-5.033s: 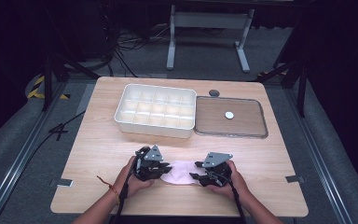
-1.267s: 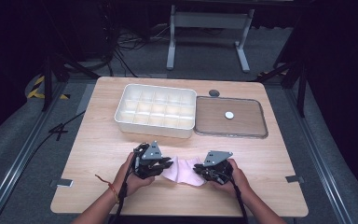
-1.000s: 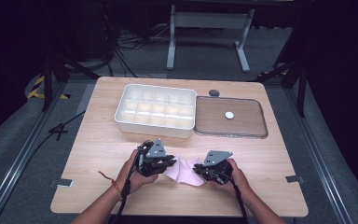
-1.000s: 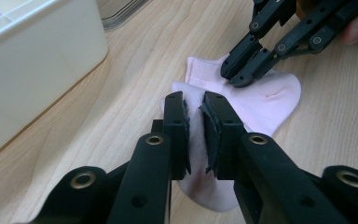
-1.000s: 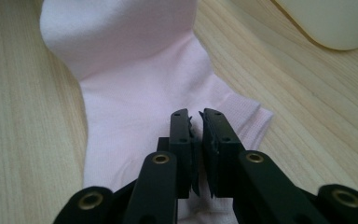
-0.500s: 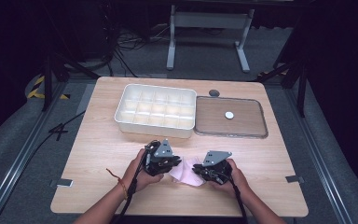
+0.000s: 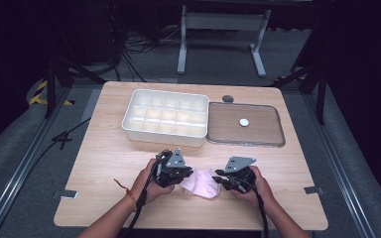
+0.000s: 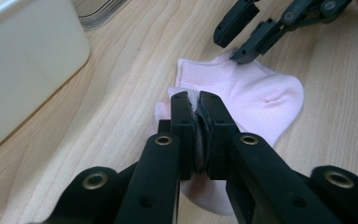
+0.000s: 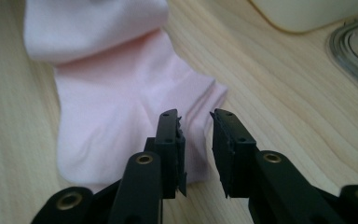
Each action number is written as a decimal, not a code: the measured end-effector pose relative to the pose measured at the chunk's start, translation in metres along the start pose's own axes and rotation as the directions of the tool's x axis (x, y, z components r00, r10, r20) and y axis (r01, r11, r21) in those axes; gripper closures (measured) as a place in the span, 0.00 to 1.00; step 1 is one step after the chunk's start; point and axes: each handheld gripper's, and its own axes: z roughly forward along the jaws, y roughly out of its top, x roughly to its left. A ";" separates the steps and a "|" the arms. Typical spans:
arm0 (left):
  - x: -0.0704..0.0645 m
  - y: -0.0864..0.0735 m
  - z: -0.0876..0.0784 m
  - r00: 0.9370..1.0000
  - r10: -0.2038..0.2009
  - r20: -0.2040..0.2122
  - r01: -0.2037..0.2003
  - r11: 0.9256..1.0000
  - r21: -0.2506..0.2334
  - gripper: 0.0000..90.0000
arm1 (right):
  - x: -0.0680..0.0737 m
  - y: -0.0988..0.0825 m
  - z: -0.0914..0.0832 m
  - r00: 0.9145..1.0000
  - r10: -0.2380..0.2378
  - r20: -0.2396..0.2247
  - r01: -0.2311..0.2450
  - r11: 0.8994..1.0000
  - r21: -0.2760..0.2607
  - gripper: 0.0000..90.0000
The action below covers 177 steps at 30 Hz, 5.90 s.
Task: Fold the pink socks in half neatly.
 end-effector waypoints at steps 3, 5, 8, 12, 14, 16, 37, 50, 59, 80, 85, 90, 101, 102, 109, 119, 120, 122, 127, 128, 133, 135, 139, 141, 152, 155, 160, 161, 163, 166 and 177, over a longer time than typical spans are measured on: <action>-0.001 0.000 0.002 1.000 0.002 0.003 -0.002 1.000 -0.001 0.94 | 0.000 0.000 0.002 1.000 0.000 -0.011 0.000 1.000 0.004 0.80; -0.001 0.001 0.003 1.000 0.007 0.007 -0.007 1.000 0.009 0.94 | 0.001 0.001 0.004 1.000 -0.005 -0.021 0.005 1.000 0.009 0.81; -0.002 0.003 0.006 1.000 0.017 0.011 -0.017 1.000 0.019 0.94 | 0.000 0.001 0.006 0.999 -0.002 -0.033 0.002 1.000 0.004 0.81; -0.003 0.007 0.008 1.000 0.020 0.009 -0.020 1.000 0.012 0.93 | -0.002 0.000 0.006 0.999 0.014 -0.048 -0.014 1.000 0.000 0.81; -0.003 0.009 0.009 1.000 0.022 0.012 -0.022 1.000 0.013 0.93 | -0.001 0.000 0.006 0.999 0.004 -0.043 -0.004 1.000 0.003 0.81; -0.004 0.010 0.012 1.000 0.023 0.015 -0.023 1.000 0.021 0.93 | 0.000 0.001 0.006 0.999 -0.005 -0.035 0.005 1.000 0.006 0.81; -0.015 0.024 0.029 1.000 0.013 0.021 -0.013 1.000 0.017 0.75 | 0.001 0.000 0.006 0.999 -0.007 -0.039 0.007 1.000 0.005 0.81; 0.002 0.006 -0.028 0.999 -0.034 -0.024 0.031 0.994 -0.104 0.73 | 0.000 0.000 0.006 0.999 -0.001 -0.043 0.001 1.000 0.000 0.81; 0.004 -0.016 -0.003 0.999 -0.033 0.016 0.032 0.999 0.032 0.84 | 0.001 0.000 0.006 0.999 -0.004 -0.040 0.004 1.000 0.005 0.81; -0.017 0.001 0.044 0.996 0.028 0.081 -0.034 0.997 0.071 0.84 | -0.003 0.000 0.001 0.999 0.013 -0.034 -0.012 1.000 0.024 0.67; -0.022 0.000 0.045 0.997 0.053 0.059 -0.057 0.996 0.069 0.82 | -0.014 0.003 -0.021 0.999 0.047 0.008 -0.047 0.998 -0.047 0.68; -0.022 0.000 0.047 0.997 0.049 0.058 -0.052 0.997 0.053 0.82 | 0.002 0.016 -0.025 1.000 0.016 0.000 -0.016 0.994 -0.107 0.70; -0.023 -0.002 0.046 0.997 0.057 0.052 -0.060 0.997 0.049 0.78 | 0.016 0.021 0.002 1.000 -0.023 0.014 0.024 0.999 -0.044 0.71; -0.023 -0.002 0.046 0.997 0.052 0.056 -0.055 0.997 0.051 0.78 | 0.015 0.020 0.003 1.000 -0.020 0.020 0.021 0.999 -0.038 0.71; -0.013 -0.003 0.021 0.999 0.020 0.033 -0.021 1.000 0.018 0.64 | 0.008 0.012 0.013 1.000 0.010 0.005 -0.010 1.000 0.007 0.74; 0.000 -0.029 0.013 0.990 -0.126 0.059 0.124 0.991 0.041 0.55 | 0.004 0.005 0.013 0.999 0.030 -0.024 -0.030 0.999 -0.021 0.73; -0.001 -0.029 0.015 0.989 -0.131 0.061 0.129 0.991 0.048 0.54 | 0.005 0.005 0.013 0.999 0.028 -0.021 -0.028 0.999 -0.022 0.72; -0.003 -0.031 0.021 0.987 -0.146 0.067 0.143 0.988 0.053 0.52 | 0.005 0.005 0.013 1.000 0.026 -0.008 -0.026 0.999 -0.021 0.70; -0.003 -0.032 0.025 0.981 -0.177 0.074 0.175 0.984 0.028 0.46 | 0.007 0.004 0.013 1.000 0.030 -0.004 -0.030 0.999 -0.020 0.70; -0.003 -0.032 0.026 0.981 -0.181 0.074 0.180 0.983 0.018 0.46 | 0.006 0.004 0.013 0.999 0.032 -0.005 -0.032 0.999 -0.021 0.70; -0.004 -0.031 0.029 0.981 -0.182 0.070 0.182 0.983 0.003 0.45 | 0.005 0.004 0.013 0.999 0.039 -0.013 -0.039 0.999 -0.023 0.70; -0.004 -0.031 0.031 0.980 -0.186 0.075 0.188 0.982 -0.007 0.47 | 0.007 0.005 0.013 1.000 0.026 0.001 -0.026 1.000 -0.018 0.67; -0.003 -0.031 0.030 0.981 -0.171 0.086 0.172 0.985 -0.005 0.60 | 0.010 0.006 0.012 0.998 0.007 0.060 -0.006 1.000 -0.016 0.57; -0.003 -0.031 0.031 0.981 -0.172 0.093 0.173 0.985 -0.004 0.67 | 0.009 0.006 0.009 0.998 0.010 0.061 -0.009 1.000 -0.015 0.56; -0.003 -0.030 0.033 0.978 -0.166 0.122 0.168 0.986 -0.004 0.78 | 0.021 0.012 -0.005 0.997 -0.067 0.035 0.070 0.995 -0.077 0.82; -0.004 -0.029 0.032 0.980 -0.156 0.122 0.156 0.988 0.004 0.81 | 0.022 0.012 0.000 0.995 -0.094 0.038 0.096 0.994 -0.044 0.86; -0.005 -0.028 0.031 0.984 -0.138 0.111 0.137 0.990 0.015 0.91 | 0.016 0.006 0.005 0.998 -0.055 -0.010 0.055 0.998 -0.011 0.89; -0.004 -0.029 0.030 0.984 -0.141 0.111 0.140 0.990 0.019 0.92 | 0.015 0.005 0.004 0.998 -0.053 -0.016 0.053 0.999 -0.009 0.89; -0.003 -0.029 0.030 0.983 -0.148 0.109 0.147 0.989 0.016 0.92 | 0.014 0.004 0.005 0.999 -0.040 -0.022 0.040 0.999 -0.011 0.89; -0.002 -0.027 0.024 0.982 -0.164 0.089 0.165 0.986 -0.004 0.81 | 0.014 0.005 0.005 0.999 -0.050 -0.018 0.050 0.999 -0.009 0.89; -0.008 -0.026 0.030 0.968 -0.230 0.096 0.230 0.973 0.015 0.48 | 0.015 0.004 0.006 0.999 -0.051 -0.013 0.051 0.999 -0.012 0.89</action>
